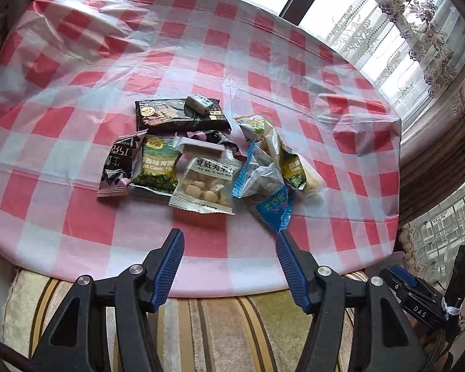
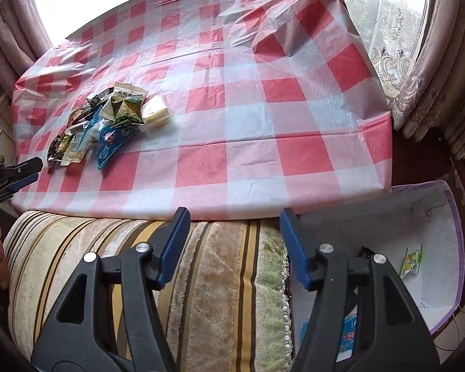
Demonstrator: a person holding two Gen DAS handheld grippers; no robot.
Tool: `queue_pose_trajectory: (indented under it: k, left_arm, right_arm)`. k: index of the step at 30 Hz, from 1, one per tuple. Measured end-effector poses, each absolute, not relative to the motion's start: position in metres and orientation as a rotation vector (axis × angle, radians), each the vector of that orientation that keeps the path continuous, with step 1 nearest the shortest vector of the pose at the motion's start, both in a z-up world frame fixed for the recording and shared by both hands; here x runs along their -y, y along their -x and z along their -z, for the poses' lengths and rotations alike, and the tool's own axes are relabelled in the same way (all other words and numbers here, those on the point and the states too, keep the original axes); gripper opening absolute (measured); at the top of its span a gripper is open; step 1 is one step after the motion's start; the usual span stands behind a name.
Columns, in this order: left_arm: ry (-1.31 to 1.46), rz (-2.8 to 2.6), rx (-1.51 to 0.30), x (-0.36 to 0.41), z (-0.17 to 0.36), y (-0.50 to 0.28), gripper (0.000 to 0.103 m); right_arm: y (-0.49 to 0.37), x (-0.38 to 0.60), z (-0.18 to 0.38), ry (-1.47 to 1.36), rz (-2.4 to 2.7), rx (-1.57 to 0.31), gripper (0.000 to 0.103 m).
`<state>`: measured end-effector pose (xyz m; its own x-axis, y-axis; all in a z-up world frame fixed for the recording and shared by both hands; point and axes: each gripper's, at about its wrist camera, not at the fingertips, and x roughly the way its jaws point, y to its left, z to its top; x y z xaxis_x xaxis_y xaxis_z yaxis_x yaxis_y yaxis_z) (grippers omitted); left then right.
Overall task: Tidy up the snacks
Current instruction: 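Return both tools to the snack pile, then grasp the chocolate bar with the left tool while the right tool grasps the clear cake packet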
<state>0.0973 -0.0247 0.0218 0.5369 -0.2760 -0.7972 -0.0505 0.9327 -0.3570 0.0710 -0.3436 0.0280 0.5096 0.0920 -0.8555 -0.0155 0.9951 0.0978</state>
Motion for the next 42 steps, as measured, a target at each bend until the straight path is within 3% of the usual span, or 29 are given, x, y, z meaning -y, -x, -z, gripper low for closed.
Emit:
queue_pose_trajectory:
  k: [11,32,42]
  left_arm:
    - [0.413,-0.009,-0.967,-0.037,-0.01,-0.111,0.062]
    - [0.398,-0.074,-0.983,-0.061,0.014,-0.162,0.052]
    - [0.396,-0.063,-1.011,-0.062,0.028,-0.171,0.036]
  right_arm:
    - [-0.118,0.312,-0.027,-0.052,-0.118,-1.003,0.064]
    - [-0.207,0.249,-0.009,0.055,-0.234,-0.987,0.064]
    - [-0.226,0.233,0.015,0.103,-0.24,-1.057,0.055]
